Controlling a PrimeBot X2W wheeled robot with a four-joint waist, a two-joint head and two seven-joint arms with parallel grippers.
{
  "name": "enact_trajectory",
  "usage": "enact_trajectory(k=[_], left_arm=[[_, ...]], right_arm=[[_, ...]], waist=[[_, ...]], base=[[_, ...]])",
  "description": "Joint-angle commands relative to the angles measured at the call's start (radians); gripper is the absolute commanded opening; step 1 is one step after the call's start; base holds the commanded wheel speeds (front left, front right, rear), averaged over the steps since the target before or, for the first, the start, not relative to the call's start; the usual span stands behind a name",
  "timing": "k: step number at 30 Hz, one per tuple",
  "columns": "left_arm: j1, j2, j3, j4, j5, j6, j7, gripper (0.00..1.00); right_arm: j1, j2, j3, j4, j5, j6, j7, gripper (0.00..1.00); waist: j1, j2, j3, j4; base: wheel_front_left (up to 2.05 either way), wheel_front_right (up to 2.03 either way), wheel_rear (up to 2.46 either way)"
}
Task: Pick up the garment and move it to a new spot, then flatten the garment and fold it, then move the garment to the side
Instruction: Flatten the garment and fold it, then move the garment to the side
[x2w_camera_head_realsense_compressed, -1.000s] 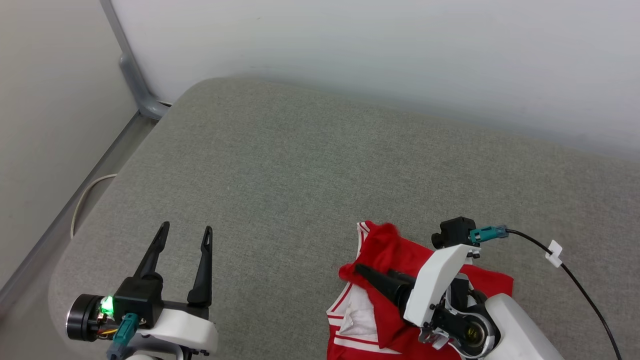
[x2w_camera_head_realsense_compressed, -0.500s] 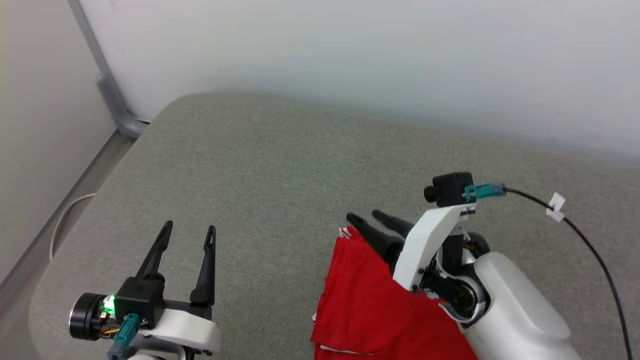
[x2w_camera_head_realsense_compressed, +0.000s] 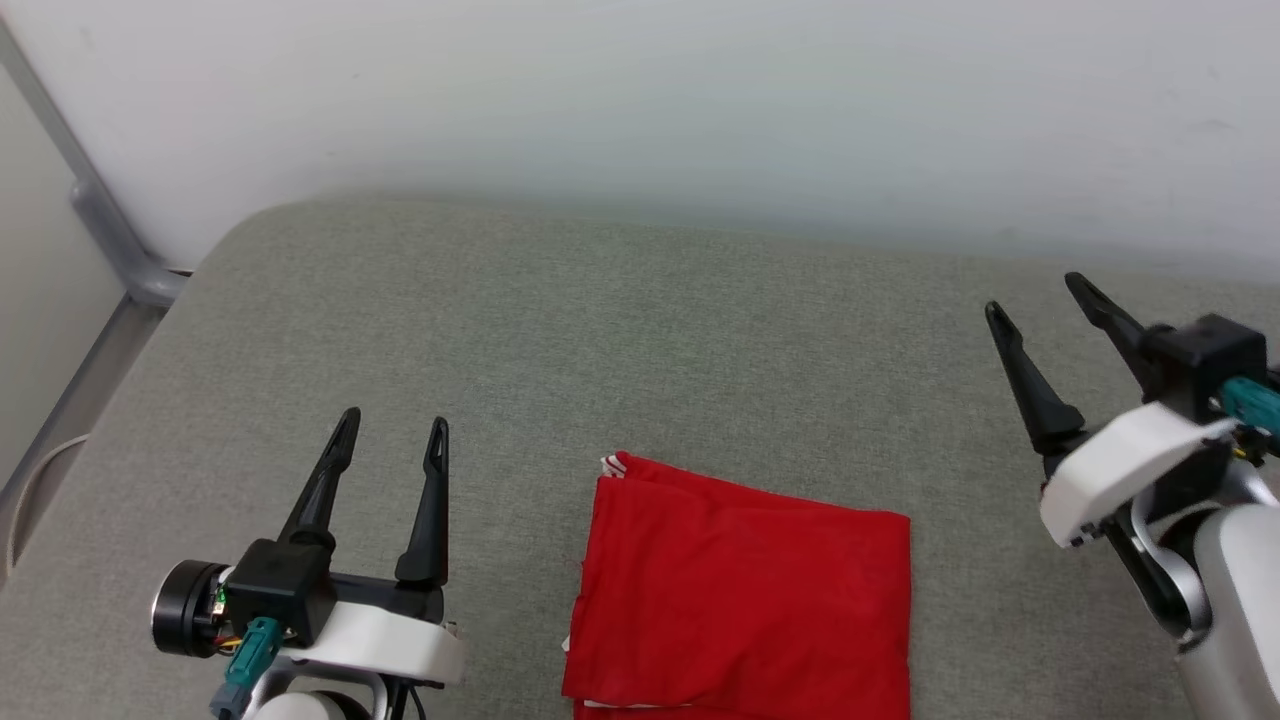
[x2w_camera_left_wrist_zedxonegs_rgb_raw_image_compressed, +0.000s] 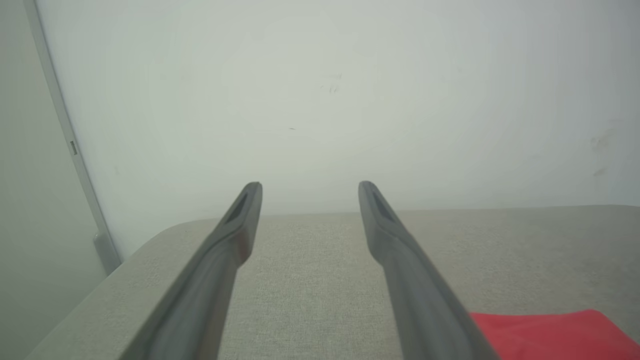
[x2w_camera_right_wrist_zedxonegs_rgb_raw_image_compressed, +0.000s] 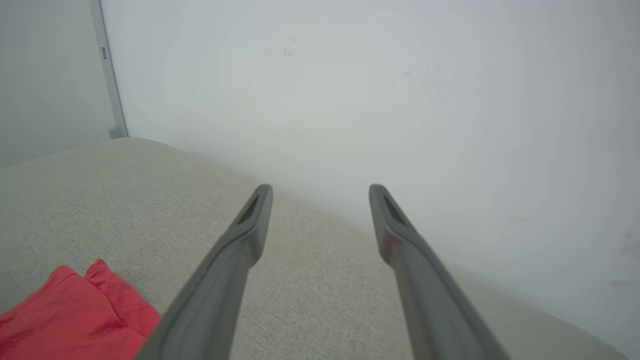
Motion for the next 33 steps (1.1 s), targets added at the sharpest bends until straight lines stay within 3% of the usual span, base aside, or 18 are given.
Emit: enact_trajectory(k=[1,8,15,22,33], left_arm=[[-0.010,-0.006,-0.002,-0.008,-0.002,-0.004,-0.002,1.00],[0.006,-0.015,-0.006,-0.029,0.000,-0.004,-0.002,1.00],[0.026,-0.021,-0.015,-0.036,0.011,-0.012,-0.002,1.00],[0.045,-0.024,-0.020,-0.028,0.023,-0.013,-0.002,1.00],[0.044,-0.025,-0.036,-0.018,0.039,-0.016,-0.002,1.00]], right_arm=[[0.038,-0.004,-0.022,-0.029,-0.030,-0.001,-0.022,1.00],[0.224,0.075,-0.209,-0.172,-0.094,-0.001,-0.104,1.00],[0.369,0.200,-0.307,-0.236,-0.134,-0.001,-0.202,1.00],[0.456,0.253,-0.318,-0.225,-0.151,-0.001,-0.248,1.00],[0.454,0.267,-0.316,-0.207,-0.134,-0.001,-0.242,1.00]], waist=[[0.0000,-0.0001,0.008,-0.018],[0.0000,-0.0001,0.020,-0.055],[0.0000,-0.0001,0.022,-0.059],[0.0000,-0.0001,0.016,-0.056],[0.0000,-0.0001,0.012,-0.050]], base=[[0.00,0.00,0.00],[0.00,0.00,0.00],[0.00,0.00,0.00],[0.00,0.00,0.00],[0.00,0.00,0.00]])
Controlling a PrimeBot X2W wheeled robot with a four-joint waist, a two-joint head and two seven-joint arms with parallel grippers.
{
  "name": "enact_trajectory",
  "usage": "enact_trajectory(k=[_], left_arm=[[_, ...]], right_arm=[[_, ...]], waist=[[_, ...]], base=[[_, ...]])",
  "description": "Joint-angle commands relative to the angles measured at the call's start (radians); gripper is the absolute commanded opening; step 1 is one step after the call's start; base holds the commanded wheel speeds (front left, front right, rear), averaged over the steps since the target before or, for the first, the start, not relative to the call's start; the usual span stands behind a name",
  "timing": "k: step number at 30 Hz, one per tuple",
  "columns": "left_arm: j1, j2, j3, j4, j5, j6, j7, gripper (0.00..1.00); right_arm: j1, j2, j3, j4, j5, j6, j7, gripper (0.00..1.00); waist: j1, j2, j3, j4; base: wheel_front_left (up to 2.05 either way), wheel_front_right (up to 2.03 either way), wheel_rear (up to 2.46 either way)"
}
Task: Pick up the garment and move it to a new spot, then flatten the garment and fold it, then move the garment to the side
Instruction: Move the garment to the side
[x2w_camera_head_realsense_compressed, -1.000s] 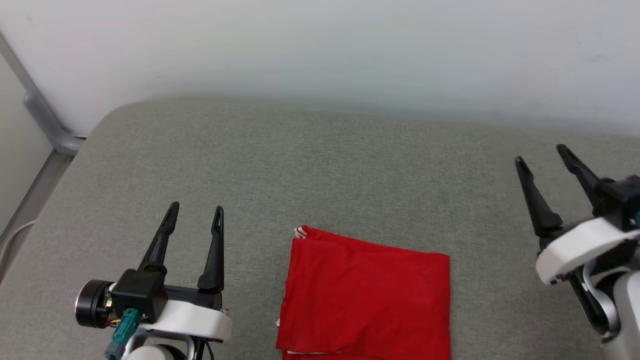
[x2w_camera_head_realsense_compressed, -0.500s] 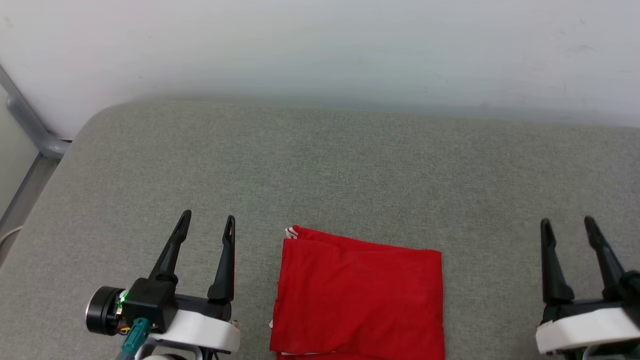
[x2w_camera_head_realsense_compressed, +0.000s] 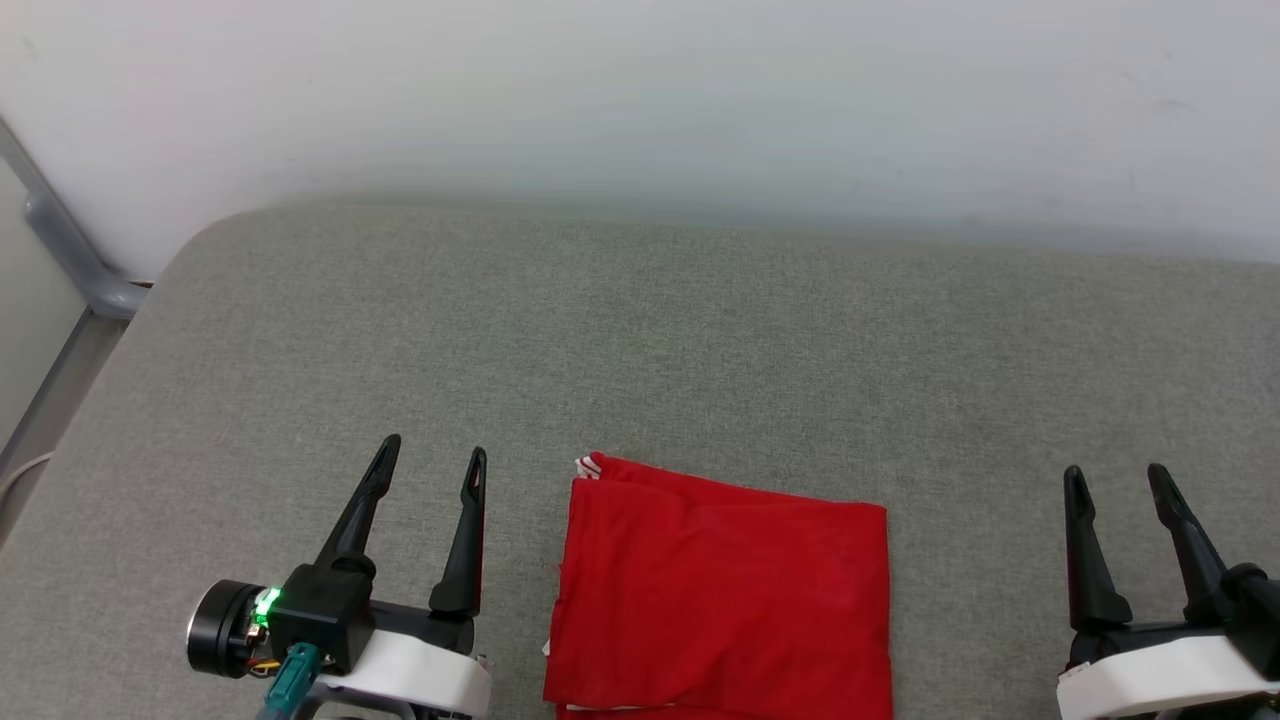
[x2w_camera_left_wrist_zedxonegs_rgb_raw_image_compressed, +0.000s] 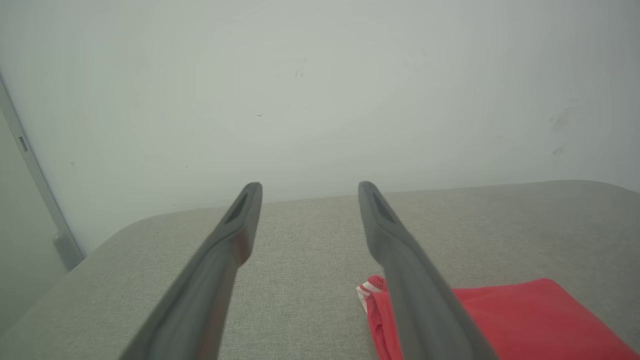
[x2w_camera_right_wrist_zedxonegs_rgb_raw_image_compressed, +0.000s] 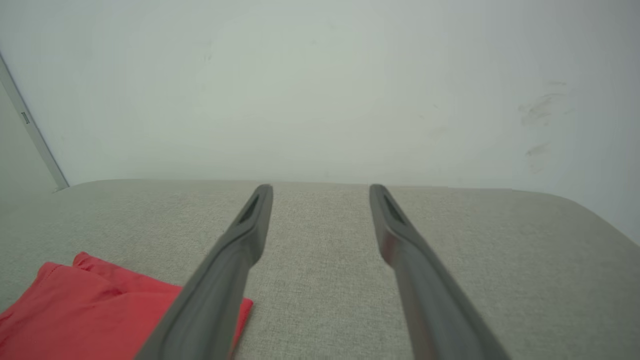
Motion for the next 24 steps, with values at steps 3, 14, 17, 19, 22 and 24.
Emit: enact_trajectory(k=[3,14,17,19,22,24], left_arm=[[-0.007,-0.001,0.002,0.000,0.005,0.000,-0.002,1.00],[-0.037,-0.003,-0.001,0.005,0.010,0.004,-0.002,1.00],[-0.048,-0.003,-0.009,0.007,0.009,0.008,-0.002,1.00],[-0.058,-0.004,-0.014,0.007,0.009,0.008,-0.002,1.00],[-0.068,-0.004,-0.021,0.009,0.007,0.011,-0.002,1.00],[-0.078,-0.005,-0.028,0.011,0.007,0.013,-0.002,1.00]], right_arm=[[-0.007,0.005,0.010,-0.013,0.027,-0.001,0.054,1.00],[-0.031,-0.122,0.184,-0.152,0.187,-0.001,0.764,1.00],[-0.044,-0.116,0.176,-0.176,0.189,-0.001,0.932,1.00],[-0.052,-0.109,0.170,-0.181,0.178,-0.001,1.012,1.00],[-0.068,-0.073,0.151,-0.159,0.173,-0.001,1.094,1.00],[-0.075,-0.062,0.142,-0.143,0.166,-0.001,1.126,1.00]], waist=[[0.0000,0.0000,0.013,0.006],[0.0000,0.0000,0.069,0.042],[0.0000,0.0000,0.090,0.062],[0.0000,0.0000,0.105,0.076],[0.0000,0.0000,0.130,0.101],[0.0000,0.0000,0.145,0.117]], base=[[0.00,0.00,0.00],[0.00,0.00,0.00],[0.00,0.00,0.00],[0.00,0.00,0.00],[0.00,0.00,0.00],[0.00,0.00,0.00]])
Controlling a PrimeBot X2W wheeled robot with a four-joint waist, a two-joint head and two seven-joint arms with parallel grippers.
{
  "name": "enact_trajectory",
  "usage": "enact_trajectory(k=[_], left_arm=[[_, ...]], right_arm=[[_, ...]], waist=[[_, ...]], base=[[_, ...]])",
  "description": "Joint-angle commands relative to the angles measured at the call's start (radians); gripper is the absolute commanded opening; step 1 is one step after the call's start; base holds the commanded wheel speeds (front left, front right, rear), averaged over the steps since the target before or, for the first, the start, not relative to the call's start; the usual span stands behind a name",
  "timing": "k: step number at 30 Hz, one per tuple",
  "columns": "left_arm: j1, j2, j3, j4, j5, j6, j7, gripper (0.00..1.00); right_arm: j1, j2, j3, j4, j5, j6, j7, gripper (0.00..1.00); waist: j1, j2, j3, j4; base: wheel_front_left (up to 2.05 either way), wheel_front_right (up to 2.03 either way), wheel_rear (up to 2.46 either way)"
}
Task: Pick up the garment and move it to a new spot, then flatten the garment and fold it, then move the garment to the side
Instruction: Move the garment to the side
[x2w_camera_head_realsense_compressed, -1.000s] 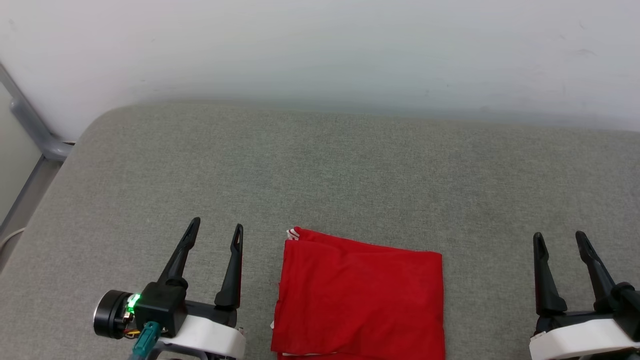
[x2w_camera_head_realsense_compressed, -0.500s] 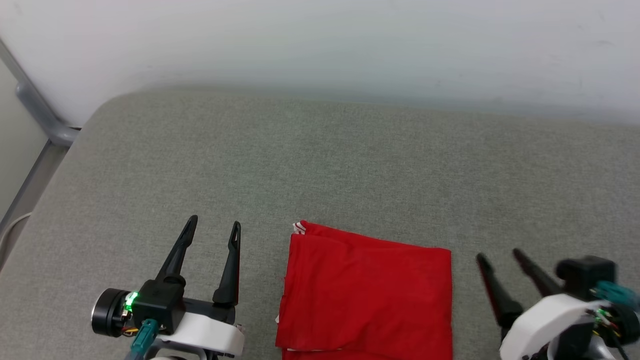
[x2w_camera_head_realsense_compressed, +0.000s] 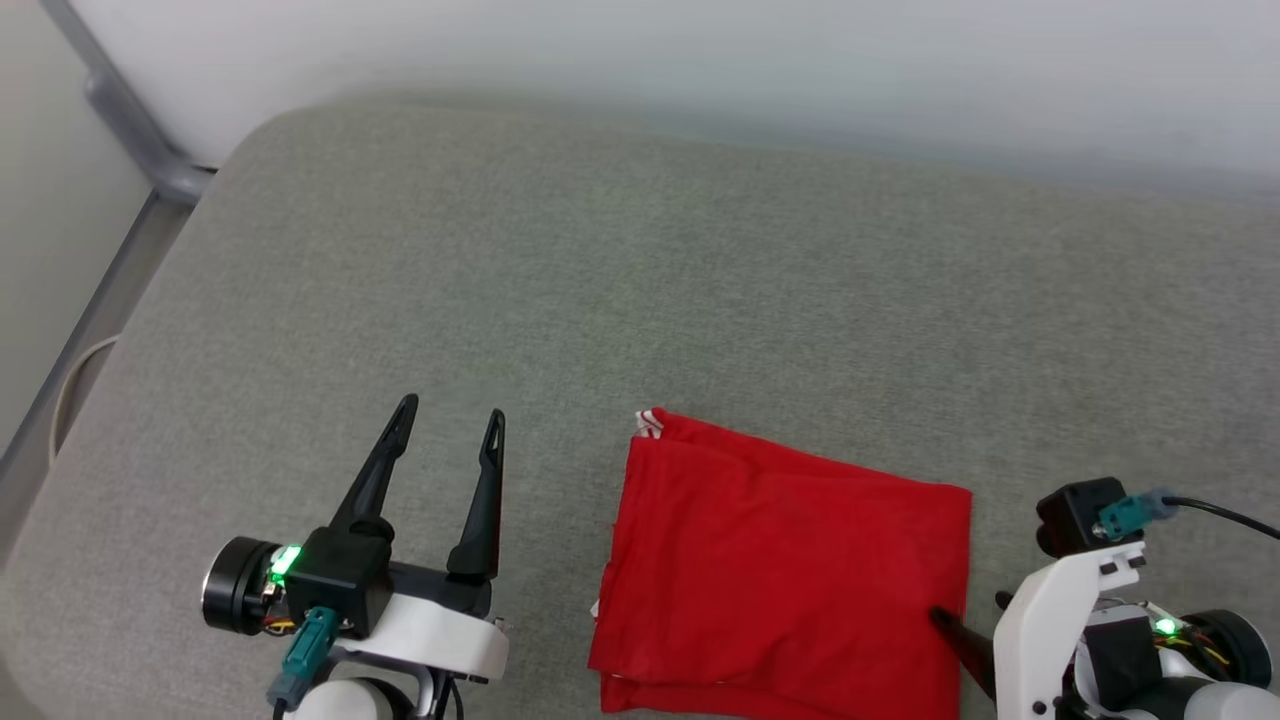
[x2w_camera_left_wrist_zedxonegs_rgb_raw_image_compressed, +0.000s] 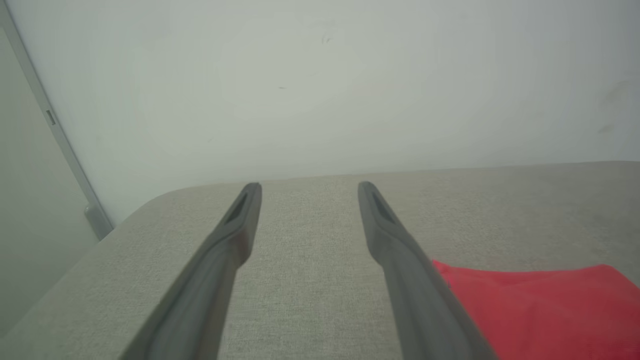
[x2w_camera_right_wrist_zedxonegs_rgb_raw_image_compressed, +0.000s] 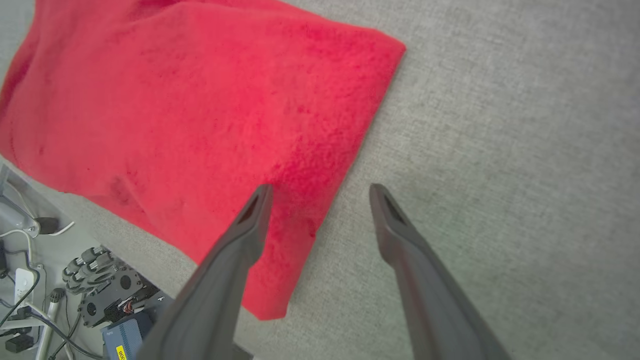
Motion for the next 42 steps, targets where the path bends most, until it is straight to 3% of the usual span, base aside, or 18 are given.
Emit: enact_trajectory(k=[1,16,17,18,19,25,29,33,42], left_arm=[[-0.022,-0.002,-0.007,0.002,-0.001,0.005,-0.002,1.00],[-0.052,-0.004,-0.025,0.005,-0.002,0.020,-0.002,1.00],[-0.053,-0.003,-0.026,0.006,-0.002,0.022,-0.002,1.00],[-0.054,-0.004,-0.027,0.007,-0.002,0.023,-0.002,1.00],[-0.056,-0.004,-0.028,0.007,-0.002,0.024,-0.002,1.00],[-0.048,0.000,-0.022,0.013,0.003,0.023,-0.002,1.00],[-0.038,0.005,-0.022,0.017,0.008,0.017,-0.002,1.00],[-0.037,0.007,-0.034,0.014,0.011,0.011,-0.002,1.00],[-0.076,0.013,-0.069,-0.002,0.021,0.000,-0.002,1.00]], right_arm=[[-0.019,0.007,-0.003,0.017,-0.015,-0.001,0.020,1.00],[-0.027,0.034,0.052,0.175,-0.003,-0.001,0.035,1.00],[-0.026,0.035,0.057,0.187,-0.003,-0.001,0.033,0.82],[-0.027,0.033,0.063,0.198,-0.002,-0.001,0.029,0.33],[-0.029,0.030,0.069,0.207,-0.001,-0.001,0.026,0.00],[-0.059,-0.010,0.085,0.210,-0.005,-0.001,-0.039,0.00],[-0.095,-0.083,0.114,0.178,-0.028,-0.002,-0.092,0.00],[-0.136,-0.184,0.162,0.130,-0.059,-0.001,-0.131,0.00],[-0.247,-0.500,0.257,0.102,-0.140,-0.001,-0.191,0.00]], waist=[[-0.0001,0.0000,0.029,0.032],[-0.0001,0.0000,0.081,0.085],[-0.0001,0.0000,0.082,0.086],[-0.0001,0.0000,0.082,0.086],[-0.0001,0.0000,0.081,0.085],[-0.0001,0.0000,0.058,0.065],[-0.0001,0.0000,0.038,0.035],[-0.0001,0.0000,0.030,-0.011],[-0.0001,0.0000,0.077,-0.161]], base=[[0.00,0.00,0.00],[0.00,0.00,0.00],[0.00,0.00,0.00],[0.00,0.00,0.00],[0.00,0.00,0.00],[0.00,0.00,0.00],[0.00,0.00,0.00],[0.00,0.00,0.00],[0.00,0.00,0.00]])
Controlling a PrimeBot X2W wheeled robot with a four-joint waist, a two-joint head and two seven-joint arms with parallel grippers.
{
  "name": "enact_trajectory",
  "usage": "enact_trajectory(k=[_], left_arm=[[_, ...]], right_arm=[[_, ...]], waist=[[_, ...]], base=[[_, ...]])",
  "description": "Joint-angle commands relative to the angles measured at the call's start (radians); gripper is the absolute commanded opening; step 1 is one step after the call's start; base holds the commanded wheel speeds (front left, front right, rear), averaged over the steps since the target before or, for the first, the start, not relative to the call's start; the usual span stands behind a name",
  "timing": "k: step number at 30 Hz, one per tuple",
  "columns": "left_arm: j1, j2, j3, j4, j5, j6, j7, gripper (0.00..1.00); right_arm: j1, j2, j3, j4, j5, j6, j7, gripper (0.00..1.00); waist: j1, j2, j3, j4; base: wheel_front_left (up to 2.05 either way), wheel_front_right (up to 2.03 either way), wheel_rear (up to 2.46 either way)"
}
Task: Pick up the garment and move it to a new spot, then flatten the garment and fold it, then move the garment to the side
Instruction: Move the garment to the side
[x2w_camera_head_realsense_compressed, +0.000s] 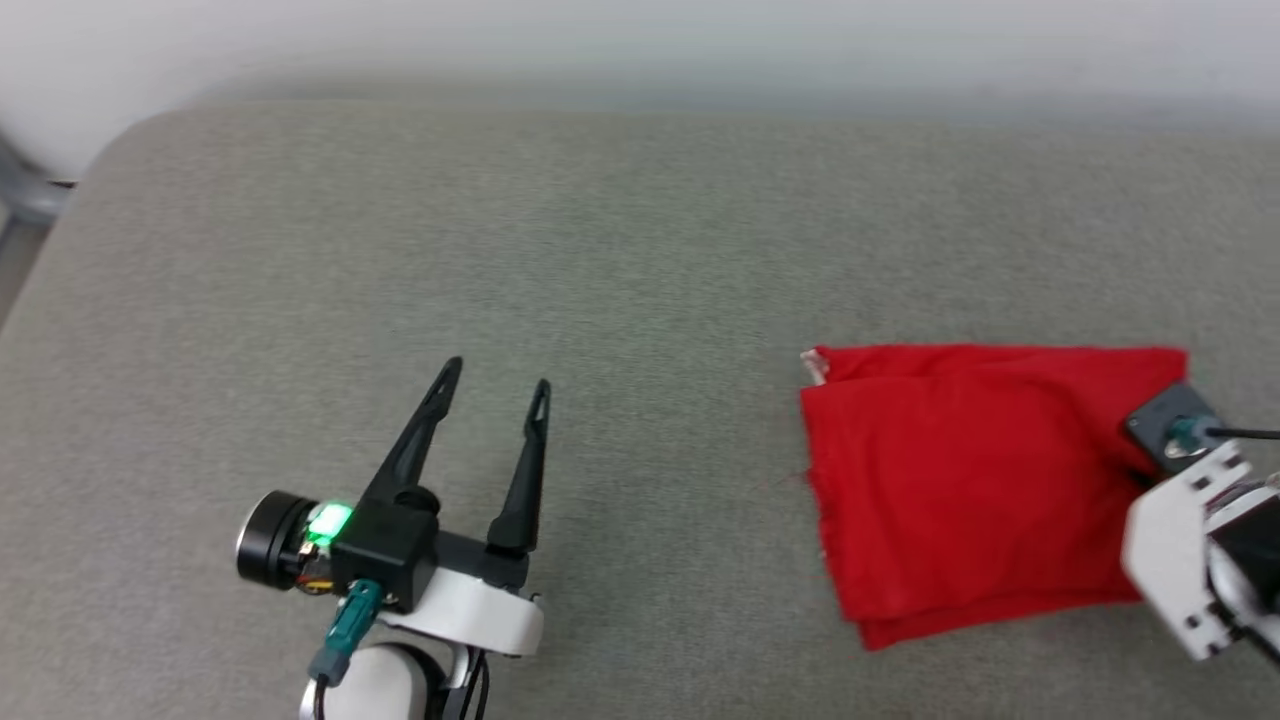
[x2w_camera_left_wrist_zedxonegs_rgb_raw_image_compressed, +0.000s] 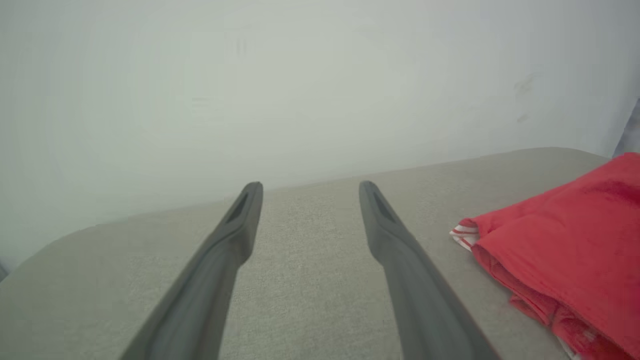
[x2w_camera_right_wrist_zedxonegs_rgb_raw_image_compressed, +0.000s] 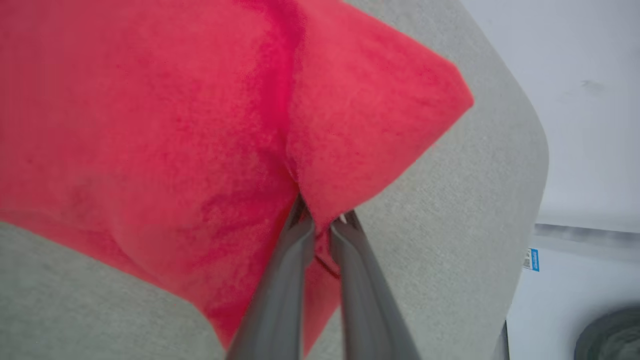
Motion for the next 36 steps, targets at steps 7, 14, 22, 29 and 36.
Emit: enact_trajectory(k=[7,14,22,29,36], left_arm=[[-0.107,0.034,-0.077,-0.039,0.036,-0.021,-0.002,1.00],[-0.215,0.070,-0.150,-0.081,0.066,-0.030,-0.002,1.00],[-0.311,0.106,-0.215,-0.132,0.090,-0.033,-0.002,1.00],[-0.368,0.115,-0.256,-0.184,0.104,-0.034,-0.002,1.00],[-0.402,0.128,-0.287,-0.243,0.111,-0.036,0.008,1.00]], right_arm=[[-0.076,-0.142,-0.007,0.028,-0.025,-0.002,-0.098,0.00],[-0.140,-0.232,-0.064,0.142,-0.081,-0.002,-0.210,0.00],[-0.242,-0.275,-0.150,0.353,-0.144,-0.002,-0.377,0.00],[-0.350,-0.236,-0.238,0.537,-0.194,-0.002,-0.489,0.00],[-0.452,-0.201,-0.315,0.681,-0.253,-0.002,-0.581,0.00]], waist=[[-0.0001,0.0000,0.144,-0.165],[-0.0001,0.0000,0.265,-0.274],[-0.0001,0.0000,0.359,-0.336],[-0.0001,0.0000,0.429,-0.323],[-0.0001,0.0000,0.482,-0.286]], base=[[0.00,0.00,0.00],[0.00,0.00,0.00],[0.00,0.00,0.00],[0.00,0.00,0.00],[0.00,0.00,0.00]])
